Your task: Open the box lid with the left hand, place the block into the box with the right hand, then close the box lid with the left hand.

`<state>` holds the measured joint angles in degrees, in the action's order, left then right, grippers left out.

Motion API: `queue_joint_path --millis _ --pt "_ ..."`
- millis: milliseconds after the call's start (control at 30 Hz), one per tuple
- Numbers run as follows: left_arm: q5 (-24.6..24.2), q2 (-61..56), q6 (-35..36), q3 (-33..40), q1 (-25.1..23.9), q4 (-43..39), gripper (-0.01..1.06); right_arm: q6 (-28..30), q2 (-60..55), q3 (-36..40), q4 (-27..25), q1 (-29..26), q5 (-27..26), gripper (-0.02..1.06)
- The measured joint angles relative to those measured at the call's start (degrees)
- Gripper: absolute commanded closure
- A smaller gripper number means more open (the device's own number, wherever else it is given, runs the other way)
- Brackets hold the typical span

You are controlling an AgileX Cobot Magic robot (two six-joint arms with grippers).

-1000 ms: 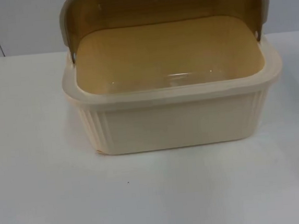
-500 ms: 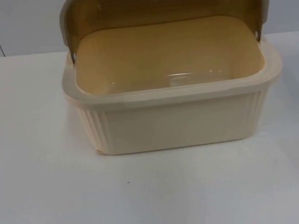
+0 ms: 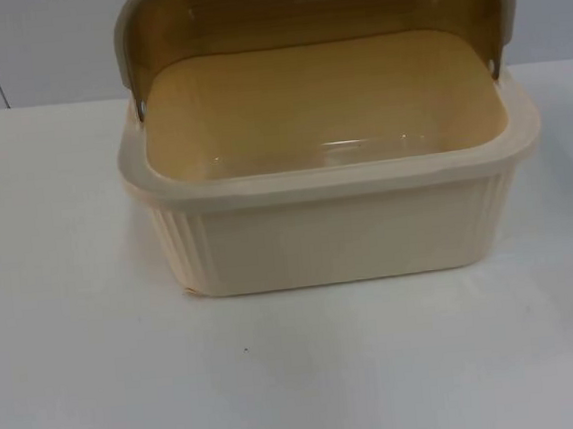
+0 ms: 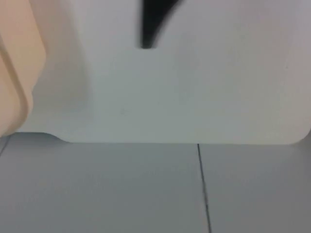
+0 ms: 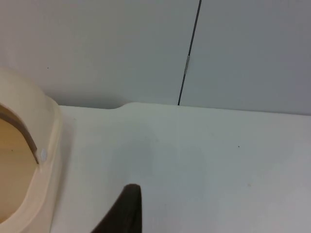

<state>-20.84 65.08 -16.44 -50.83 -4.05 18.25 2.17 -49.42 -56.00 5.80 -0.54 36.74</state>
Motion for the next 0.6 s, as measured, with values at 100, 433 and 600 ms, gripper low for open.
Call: queue_joint_path --millis 100,433,600 --pt "-0.39 0.00 0.00 0.00 0.52 -0.46 0.00 0.00 0.00 0.00 0.00 0.00 0.00 0.00" --pt "-0.27 -0.59 0.00 -1.12 0.66 2.54 0.00 0.00 0.00 0.00 0.00 0.00 0.00 0.00" --pt "-2.04 -1.07 0.00 -5.31 0.66 4.44 0.00 0.00 0.00 0.00 -0.04 0.00 0.00 0.00"
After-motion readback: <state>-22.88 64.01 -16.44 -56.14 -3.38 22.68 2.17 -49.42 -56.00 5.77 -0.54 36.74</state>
